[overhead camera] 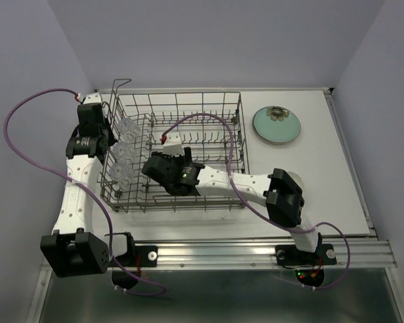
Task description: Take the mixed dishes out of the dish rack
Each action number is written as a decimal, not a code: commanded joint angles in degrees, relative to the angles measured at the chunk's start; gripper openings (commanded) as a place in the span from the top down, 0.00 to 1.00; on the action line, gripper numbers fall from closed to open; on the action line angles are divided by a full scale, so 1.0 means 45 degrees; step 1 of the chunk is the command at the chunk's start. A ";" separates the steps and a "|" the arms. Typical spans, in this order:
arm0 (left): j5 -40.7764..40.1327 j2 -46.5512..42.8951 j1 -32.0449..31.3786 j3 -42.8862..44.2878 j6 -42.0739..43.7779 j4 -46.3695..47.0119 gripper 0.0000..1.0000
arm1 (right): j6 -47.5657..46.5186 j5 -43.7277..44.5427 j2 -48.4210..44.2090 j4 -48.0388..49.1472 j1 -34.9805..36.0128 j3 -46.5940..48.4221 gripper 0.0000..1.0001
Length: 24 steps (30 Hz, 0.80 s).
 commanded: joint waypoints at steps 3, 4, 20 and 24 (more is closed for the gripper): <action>-0.0592 -0.0606 0.0085 0.0039 -0.0392 0.0552 0.78 | -0.0998 0.1592 -0.2120 0.0290 0.0070 0.0302 0.99; -0.0572 -0.0606 0.0085 0.0059 -0.0373 0.0552 0.78 | -0.1058 0.1533 -0.2238 0.0389 0.0070 0.0224 0.99; 0.0130 -0.0840 0.0085 0.0781 -0.0431 0.0143 0.02 | -0.1978 -0.0299 -0.3800 0.2049 -0.0299 -0.0908 0.99; 0.0812 -0.1171 0.0105 0.1793 -0.0548 -0.0267 0.01 | -0.1625 -0.3365 -0.4834 0.3391 -0.1374 -0.2193 0.99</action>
